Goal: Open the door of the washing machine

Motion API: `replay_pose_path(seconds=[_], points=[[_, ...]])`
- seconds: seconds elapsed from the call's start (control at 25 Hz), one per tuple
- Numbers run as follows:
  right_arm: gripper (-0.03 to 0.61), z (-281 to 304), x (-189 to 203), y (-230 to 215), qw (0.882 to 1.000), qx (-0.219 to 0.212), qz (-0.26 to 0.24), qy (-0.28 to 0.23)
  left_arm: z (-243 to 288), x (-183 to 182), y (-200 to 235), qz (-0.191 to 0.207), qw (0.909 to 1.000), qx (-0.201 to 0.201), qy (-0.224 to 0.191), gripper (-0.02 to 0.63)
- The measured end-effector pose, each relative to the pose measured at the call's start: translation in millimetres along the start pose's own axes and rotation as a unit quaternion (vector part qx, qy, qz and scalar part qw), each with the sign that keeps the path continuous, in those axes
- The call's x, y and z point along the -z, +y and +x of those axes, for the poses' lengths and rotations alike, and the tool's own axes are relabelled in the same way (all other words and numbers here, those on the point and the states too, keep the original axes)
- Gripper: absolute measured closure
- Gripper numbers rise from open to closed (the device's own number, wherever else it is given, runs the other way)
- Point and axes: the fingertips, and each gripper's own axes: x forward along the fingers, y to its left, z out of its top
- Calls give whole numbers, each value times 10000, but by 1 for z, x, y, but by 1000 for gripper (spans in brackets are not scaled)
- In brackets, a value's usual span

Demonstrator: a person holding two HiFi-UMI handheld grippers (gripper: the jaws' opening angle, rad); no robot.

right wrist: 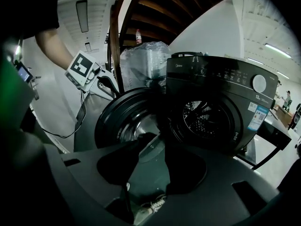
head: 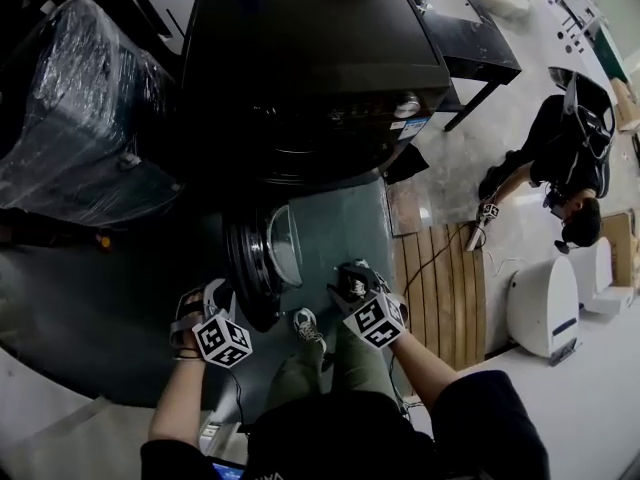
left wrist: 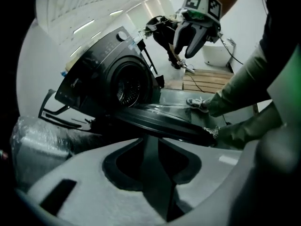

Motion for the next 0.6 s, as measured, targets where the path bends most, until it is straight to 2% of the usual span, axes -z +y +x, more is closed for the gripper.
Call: replay_pose_path(seconds=[0.12,0.28,0.6], points=[[400,0,-7,4,10000,-16,-51,28,-2,19,12,-781,9968,-198,6,541],[400,-2,-13,14,9999,-18,-86,104,-5,47,29,-1711,9846,-354,27,565],[406,2,-23,25,9997,-23,-153,209,-3,106,65,-2709,9601,-652,220,594]])
